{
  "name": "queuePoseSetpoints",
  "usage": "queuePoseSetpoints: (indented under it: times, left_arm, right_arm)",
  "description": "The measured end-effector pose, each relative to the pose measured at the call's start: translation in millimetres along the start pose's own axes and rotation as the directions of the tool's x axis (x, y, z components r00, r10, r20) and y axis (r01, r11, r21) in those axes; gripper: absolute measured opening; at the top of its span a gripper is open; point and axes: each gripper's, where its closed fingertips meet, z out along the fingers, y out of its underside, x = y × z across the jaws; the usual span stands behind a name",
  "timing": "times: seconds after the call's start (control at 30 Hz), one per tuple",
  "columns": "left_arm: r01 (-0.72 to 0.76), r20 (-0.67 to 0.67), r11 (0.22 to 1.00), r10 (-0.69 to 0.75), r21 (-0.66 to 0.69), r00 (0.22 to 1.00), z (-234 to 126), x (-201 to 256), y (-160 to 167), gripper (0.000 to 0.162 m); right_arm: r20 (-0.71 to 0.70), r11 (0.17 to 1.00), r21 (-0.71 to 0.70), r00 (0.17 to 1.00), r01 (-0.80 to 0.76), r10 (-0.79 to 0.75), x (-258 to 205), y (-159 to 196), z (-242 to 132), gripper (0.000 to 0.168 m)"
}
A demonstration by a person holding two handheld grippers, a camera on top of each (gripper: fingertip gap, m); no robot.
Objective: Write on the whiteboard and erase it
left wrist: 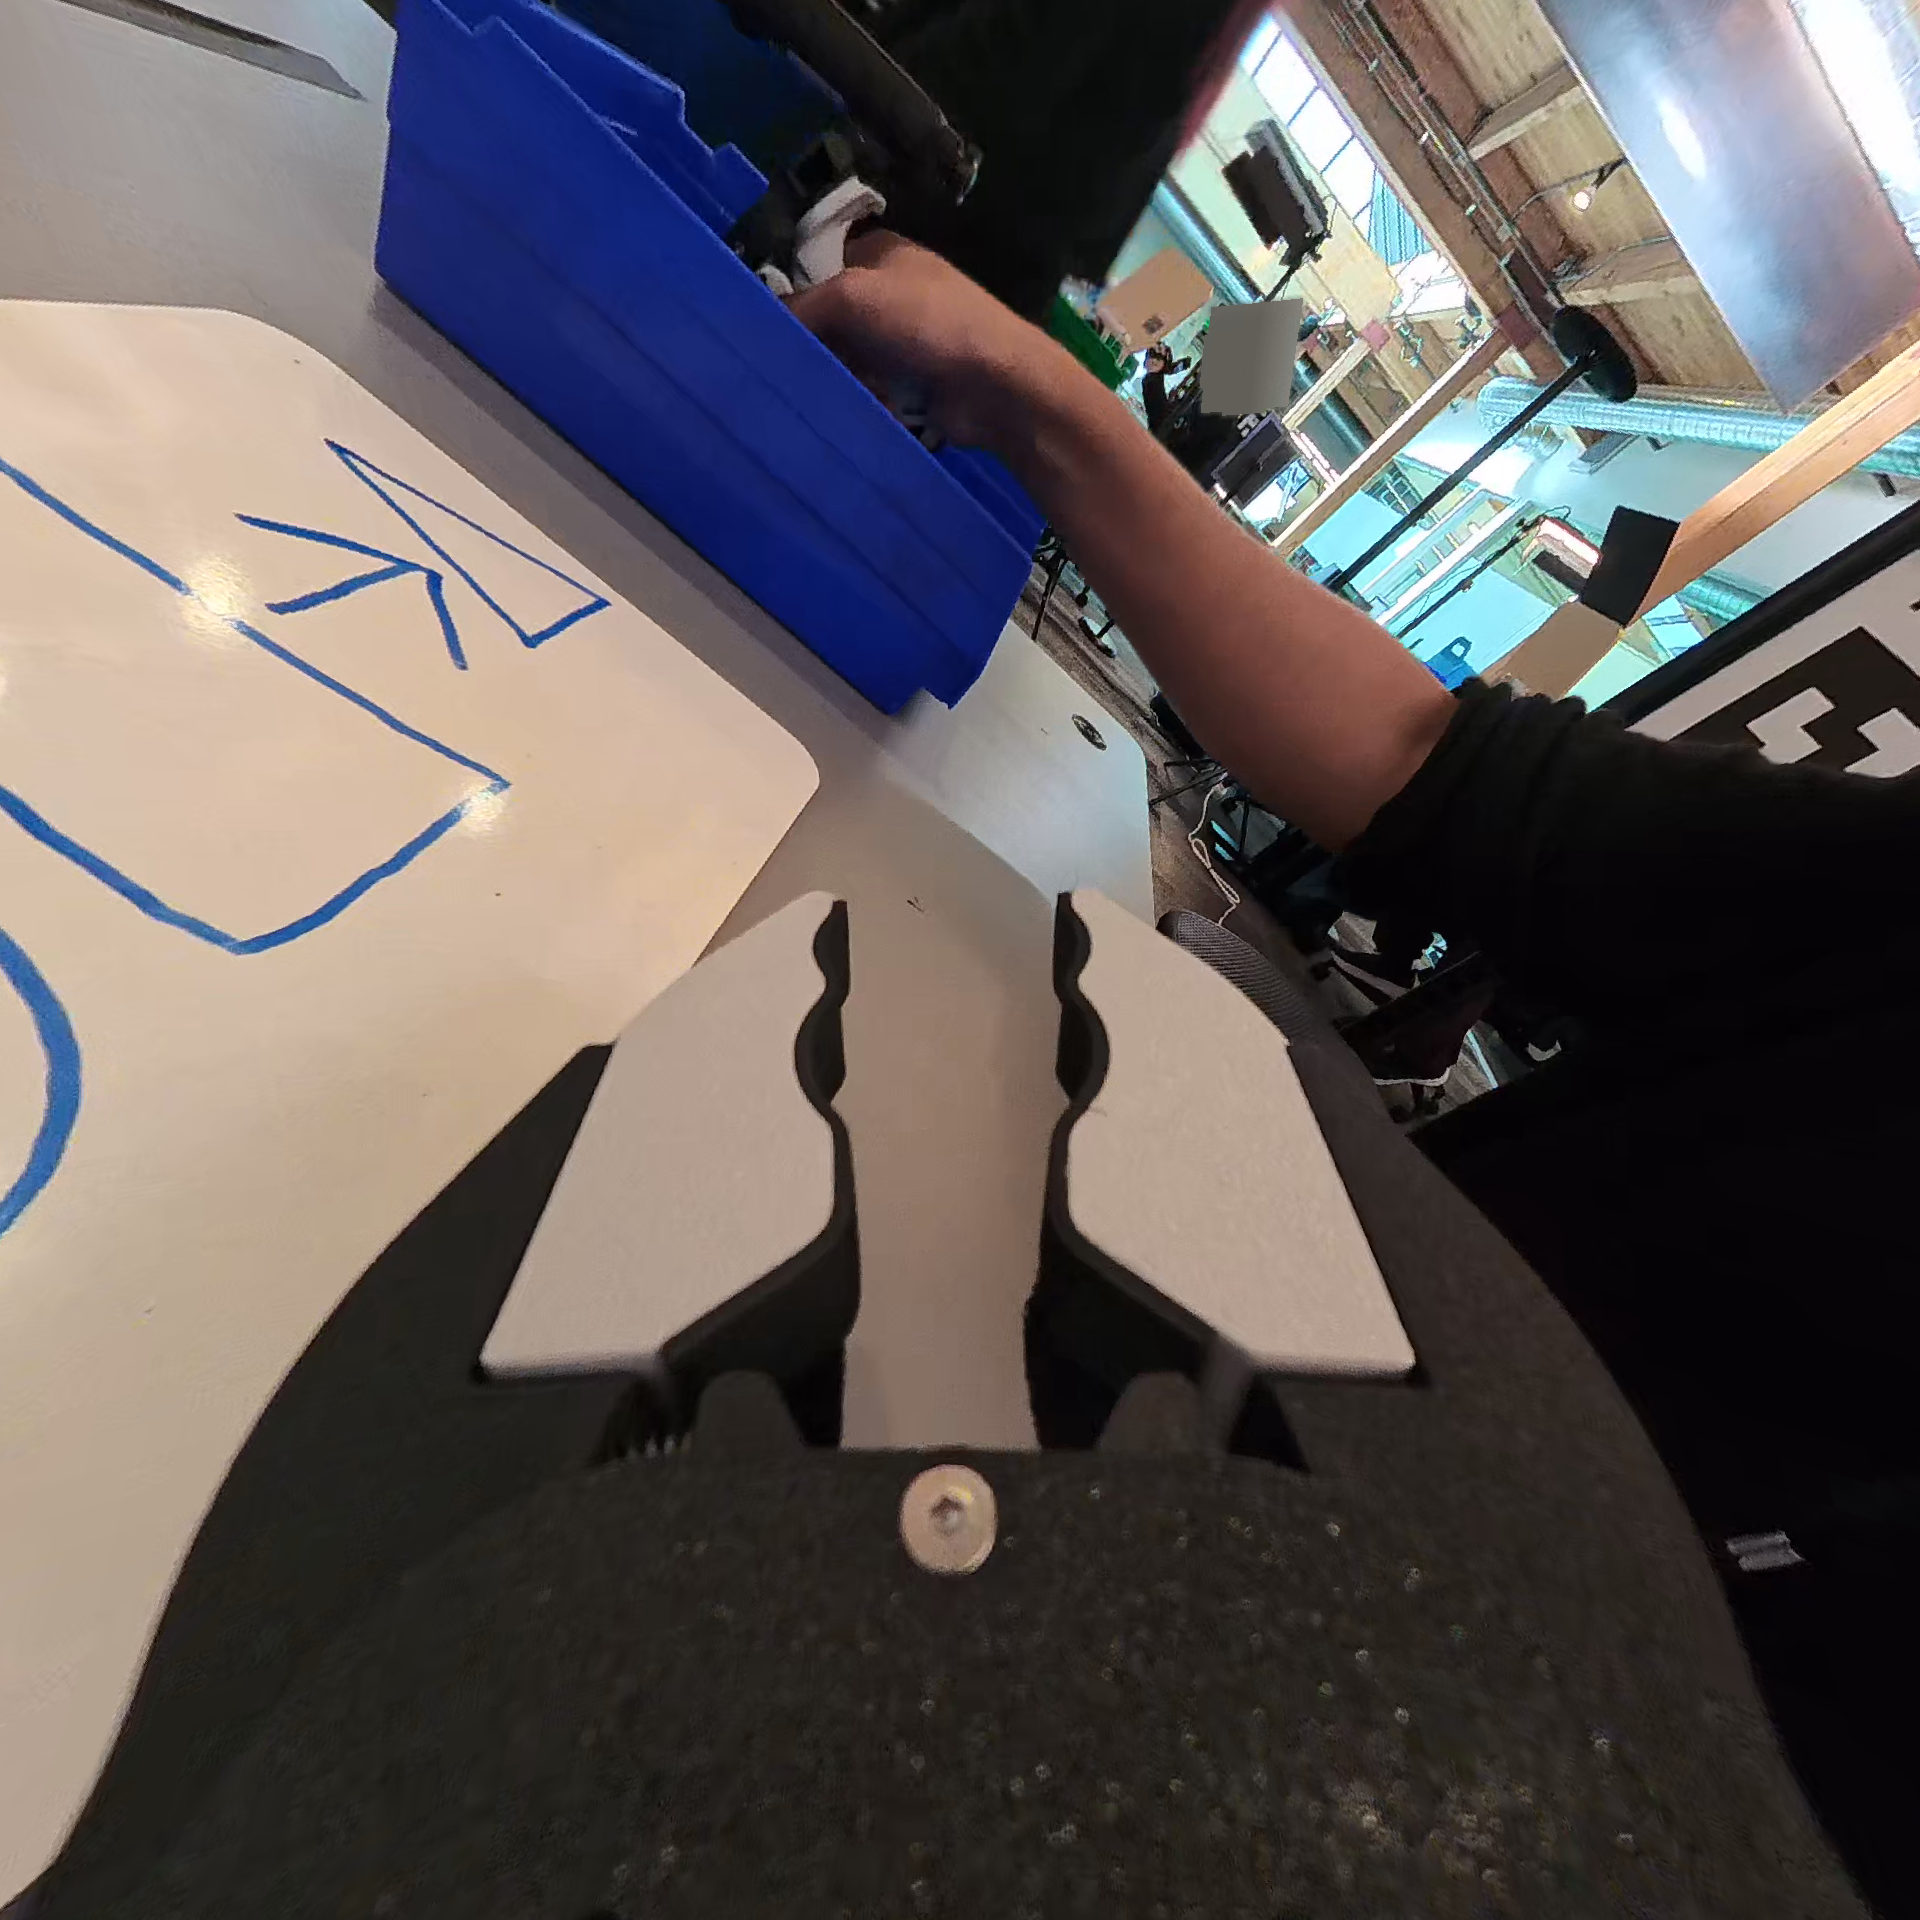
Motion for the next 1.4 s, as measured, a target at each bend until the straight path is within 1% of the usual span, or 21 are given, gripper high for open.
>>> queuePoseSetpoints:
  times: [0.13,0.2,0.27,0.37,0.43,0.5,0.53,0.6,0.63,0.7,0.73,0.83,0.9,0.93,1.0,1.1,1.17,1.2,1.27,1.33,1.4]
  left_arm:
    - [0.005,0.003,1.000,-0.005,0.004,1.000,-1.3,-2.0,-0.3,0.037]
    - [0.008,0.005,1.000,-0.008,0.009,1.000,-2.7,-2.6,-0.9,0.037]
    - [0.007,0.014,1.000,-0.007,0.016,1.000,-5.2,-3.1,-1.9,0.037]
    - [-0.004,0.043,0.999,0.002,0.034,0.999,-13.6,-1.9,-3.7,0.038]
    - [-0.023,0.102,0.998,0.017,0.057,0.995,-23.7,-3.2,-2.8,0.038]
    - [-0.049,0.183,0.996,0.034,0.077,0.982,-36.2,-6.1,0.7,0.038]
    - [-0.063,0.260,0.995,0.040,0.083,0.965,-44.1,-12.1,3.5,0.038]
    - [-0.091,0.435,0.992,0.043,0.091,0.899,-63.6,-27.5,10.2,0.038]
    - [-0.105,0.520,0.991,0.046,0.083,0.853,-74.5,-35.5,15.1,0.038]
    - [-0.111,0.698,0.993,0.048,0.046,0.714,-99.8,-54.9,28.9,0.038]
    - [-0.113,0.750,0.993,0.052,0.031,0.660,-109.3,-60.4,34.6,0.038]
    - [-0.112,0.818,0.994,0.051,0.016,0.572,-126.1,-67.8,41.4,0.041]
    - [-0.105,0.838,0.994,0.033,0.029,0.544,-132.0,-72.6,41.4,0.041]
    - [-0.096,0.843,0.995,0.018,0.039,0.537,-133.6,-74.8,41.7,0.042]
    - [-0.075,0.848,0.996,-0.002,0.048,0.529,-134.0,-79.4,44.2,0.044]
    - [-0.058,0.878,0.997,-0.024,0.059,0.477,-135.8,-92.3,40.0,0.049]
    - [-0.061,0.911,0.997,-0.024,0.054,0.412,-138.9,-108.7,20.5,0.057]
    - [-0.063,0.932,0.997,-0.014,0.039,0.363,-142.8,-119.4,7.7,0.062]
    - [-0.071,0.959,0.997,-0.012,0.034,0.283,-148.6,-142.1,-20.4,0.063]
    - [-0.046,0.970,0.998,-0.028,0.040,0.241,-148.9,-166.5,-41.2,0.063]
    - [-0.008,0.979,0.999,-0.046,0.048,0.197,-149.8,-189.6,-52.3,0.063]
  right_arm:
    - [0.062,0.996,0.094,0.998,-0.008,0.002,-6.0,-9.5,-5.0,0.029]
    - [0.065,0.977,0.214,0.998,0.009,-0.023,-9.3,-21.9,-28.8,0.032]
    - [0.068,0.927,0.371,0.994,0.056,-0.088,-22.6,-31.9,-70.0,0.033]
    - [0.097,0.783,0.609,0.967,0.129,-0.234,-70.2,-20.9,-143.2,0.038]
    - [0.144,0.656,0.742,0.924,0.136,-0.355,-116.8,7.2,-180.7,0.039]
    - [0.170,0.555,0.825,0.889,0.108,-0.426,-154.9,45.1,-198.6,0.039]
    - [0.180,0.526,0.846,0.884,0.085,-0.432,-167.9,64.1,-198.6,0.038]
    - [0.209,0.513,0.857,0.883,0.041,-0.420,-190.4,98.9,-187.2,0.037]
    - [0.223,0.510,0.860,0.882,0.023,-0.415,-200.7,115.2,-180.8,0.037]
    - [0.233,0.482,0.876,0.880,-0.006,-0.413,-218.8,145.8,-172.5,0.037]
    - [0.220,0.465,0.885,0.885,-0.003,-0.412,-225.5,159.4,-167.1,0.035]
    - [0.220,0.492,0.870,0.857,0.044,-0.465,-246.3,183.7,-160.1,0.034]
    - [0.207,0.440,0.897,0.842,0.040,-0.498,-250.9,185.3,-167.7,0.033]
    - [0.205,0.445,0.894,0.839,0.048,-0.503,-251.2,185.4,-165.7,0.033]
    - [0.227,0.483,0.874,0.835,0.052,-0.501,-250.3,185.6,-158.4,0.033]
    - [0.287,0.525,0.851,0.828,0.010,-0.481,-249.1,185.1,-153.8,0.033]
    - [0.299,0.527,0.850,0.823,0.000,-0.483,-249.5,185.2,-154.1,0.033]
    - [0.293,0.528,0.849,0.823,0.009,-0.486,-249.7,185.6,-153.1,0.033]
    - [0.284,0.528,0.849,0.819,0.028,-0.499,-251.8,186.8,-151.8,0.033]
    - [0.292,0.534,0.845,0.808,0.032,-0.511,-255.6,189.0,-150.6,0.033]
    - [0.313,0.541,0.841,0.795,0.023,-0.519,-258.9,190.8,-150.9,0.033]
